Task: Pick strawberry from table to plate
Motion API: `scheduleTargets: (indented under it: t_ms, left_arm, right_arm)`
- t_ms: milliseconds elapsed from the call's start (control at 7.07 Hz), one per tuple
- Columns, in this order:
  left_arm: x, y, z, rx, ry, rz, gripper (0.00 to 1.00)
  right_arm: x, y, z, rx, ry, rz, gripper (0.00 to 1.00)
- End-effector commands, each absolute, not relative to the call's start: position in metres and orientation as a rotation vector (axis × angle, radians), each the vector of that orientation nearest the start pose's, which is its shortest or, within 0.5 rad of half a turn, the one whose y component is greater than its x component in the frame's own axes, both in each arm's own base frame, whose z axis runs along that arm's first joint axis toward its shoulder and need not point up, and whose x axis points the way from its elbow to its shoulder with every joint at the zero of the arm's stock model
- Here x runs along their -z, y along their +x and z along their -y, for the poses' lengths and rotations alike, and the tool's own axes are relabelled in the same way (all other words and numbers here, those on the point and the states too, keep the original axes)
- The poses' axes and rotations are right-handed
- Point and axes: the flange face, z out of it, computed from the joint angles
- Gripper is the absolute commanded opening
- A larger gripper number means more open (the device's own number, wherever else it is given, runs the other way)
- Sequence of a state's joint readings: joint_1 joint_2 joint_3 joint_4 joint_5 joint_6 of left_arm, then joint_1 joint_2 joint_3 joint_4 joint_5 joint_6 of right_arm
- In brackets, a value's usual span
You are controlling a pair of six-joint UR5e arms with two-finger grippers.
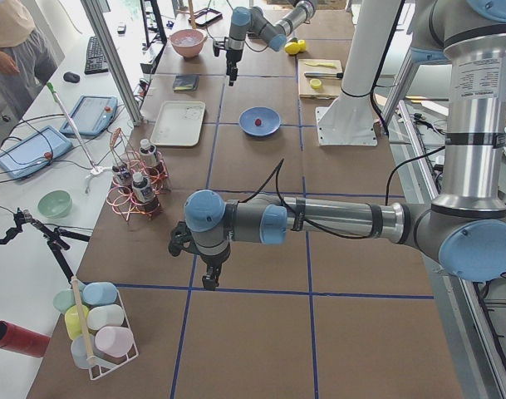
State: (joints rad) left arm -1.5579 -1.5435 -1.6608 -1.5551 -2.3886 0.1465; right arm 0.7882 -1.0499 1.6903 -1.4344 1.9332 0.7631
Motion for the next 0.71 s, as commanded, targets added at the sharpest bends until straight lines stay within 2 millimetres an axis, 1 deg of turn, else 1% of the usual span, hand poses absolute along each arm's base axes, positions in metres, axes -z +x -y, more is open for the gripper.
scheduleTargets:
  t_ms: [0,142,283,425,566]
  left_arm:
    - [-0.625,-0.055,0.483,-0.169,0.099,-0.812,1.0]
    - [-0.627,-0.055,0.482,-0.167,0.096,-0.812,1.0]
    - [-0.628,-0.055,0.482,-0.167,0.095,-0.812,1.0]
    - [-0.629,-0.055,0.482,-0.165,0.093,-0.813,1.0]
    - [-0.632,-0.055,0.482,-0.161,0.087,-0.813,1.0]
  right_arm:
    - [-0.394,-0.239,0.579,0.294,0.282,0.776,1.0]
    - [-0.456,-0.161,0.575,0.359,0.283,0.75,1.0]
    - [-0.504,-0.09,0.565,0.406,0.293,0.745,1.0]
    - [-0.554,-0.025,0.546,0.42,0.296,0.719,1.0]
    - [-0.605,0.038,0.517,0.292,0.25,0.708,1.0]
